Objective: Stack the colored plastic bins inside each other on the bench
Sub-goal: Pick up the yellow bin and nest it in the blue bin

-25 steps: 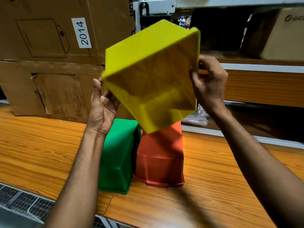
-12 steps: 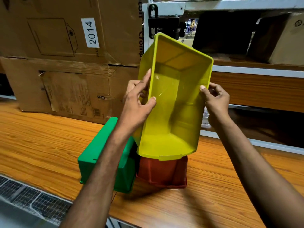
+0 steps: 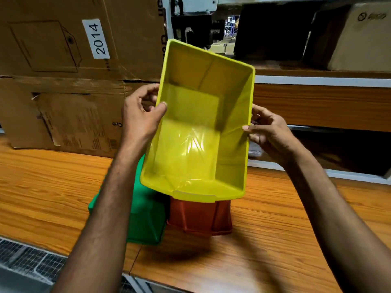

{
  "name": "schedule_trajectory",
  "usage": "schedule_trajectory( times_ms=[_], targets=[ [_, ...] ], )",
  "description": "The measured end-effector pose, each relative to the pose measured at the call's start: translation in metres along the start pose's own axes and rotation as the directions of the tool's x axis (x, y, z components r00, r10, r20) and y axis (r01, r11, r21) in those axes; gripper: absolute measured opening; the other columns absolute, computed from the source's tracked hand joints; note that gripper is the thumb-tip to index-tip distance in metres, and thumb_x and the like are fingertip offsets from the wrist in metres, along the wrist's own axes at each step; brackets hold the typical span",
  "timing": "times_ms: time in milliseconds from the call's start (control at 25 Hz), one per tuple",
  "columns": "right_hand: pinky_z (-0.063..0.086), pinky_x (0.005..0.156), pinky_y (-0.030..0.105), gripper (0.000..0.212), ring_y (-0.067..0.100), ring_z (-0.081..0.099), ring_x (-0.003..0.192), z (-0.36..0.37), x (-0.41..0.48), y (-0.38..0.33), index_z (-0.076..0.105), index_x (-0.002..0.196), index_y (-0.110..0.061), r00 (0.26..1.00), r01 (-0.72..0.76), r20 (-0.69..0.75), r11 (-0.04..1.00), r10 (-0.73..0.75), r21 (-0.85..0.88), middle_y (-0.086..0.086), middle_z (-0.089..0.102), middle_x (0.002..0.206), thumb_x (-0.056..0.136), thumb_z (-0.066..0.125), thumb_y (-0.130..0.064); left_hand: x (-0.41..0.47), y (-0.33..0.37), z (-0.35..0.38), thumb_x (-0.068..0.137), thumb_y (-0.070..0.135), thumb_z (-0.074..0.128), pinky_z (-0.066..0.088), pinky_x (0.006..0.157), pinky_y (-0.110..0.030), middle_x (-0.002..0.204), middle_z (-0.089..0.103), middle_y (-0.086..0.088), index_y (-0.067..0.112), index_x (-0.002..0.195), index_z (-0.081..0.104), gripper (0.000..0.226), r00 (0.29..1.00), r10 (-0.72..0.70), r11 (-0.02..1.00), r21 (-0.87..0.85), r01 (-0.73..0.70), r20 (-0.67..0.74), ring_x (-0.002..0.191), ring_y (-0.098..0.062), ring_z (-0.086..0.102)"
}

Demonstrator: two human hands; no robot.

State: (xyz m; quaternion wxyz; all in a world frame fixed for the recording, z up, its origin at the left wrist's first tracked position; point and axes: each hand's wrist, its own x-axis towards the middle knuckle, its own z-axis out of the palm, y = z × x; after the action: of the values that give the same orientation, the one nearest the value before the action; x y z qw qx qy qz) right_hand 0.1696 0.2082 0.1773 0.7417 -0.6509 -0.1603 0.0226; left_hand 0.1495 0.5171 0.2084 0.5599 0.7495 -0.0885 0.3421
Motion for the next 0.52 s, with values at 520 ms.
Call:
schedule_trajectory(
  times_ms=[520],
  targets=[
    [0.054, 0.075, 0.032, 0.088, 0.018, 0.054, 0.089, -0.063, -0.083, -0.045, 0.047, 0.15, -0.04, 0.998, -0.01, 0.063, 0.976, 0.025, -0.219, 0.001, 0.057, 0.104, 0.081, 0.077, 0.006, -0.072, -0.003, 0.031, 0.084, 0.012, 0.072, 0.057, 0.092, -0.042, 0.127, 0.072, 0.003, 0.042, 0.144, 0.052, 0.07, 0.8, -0.393, 0.857, -0.133, 0.497, 0.453, 0.123, -0.019, 0.065]
  ],
)
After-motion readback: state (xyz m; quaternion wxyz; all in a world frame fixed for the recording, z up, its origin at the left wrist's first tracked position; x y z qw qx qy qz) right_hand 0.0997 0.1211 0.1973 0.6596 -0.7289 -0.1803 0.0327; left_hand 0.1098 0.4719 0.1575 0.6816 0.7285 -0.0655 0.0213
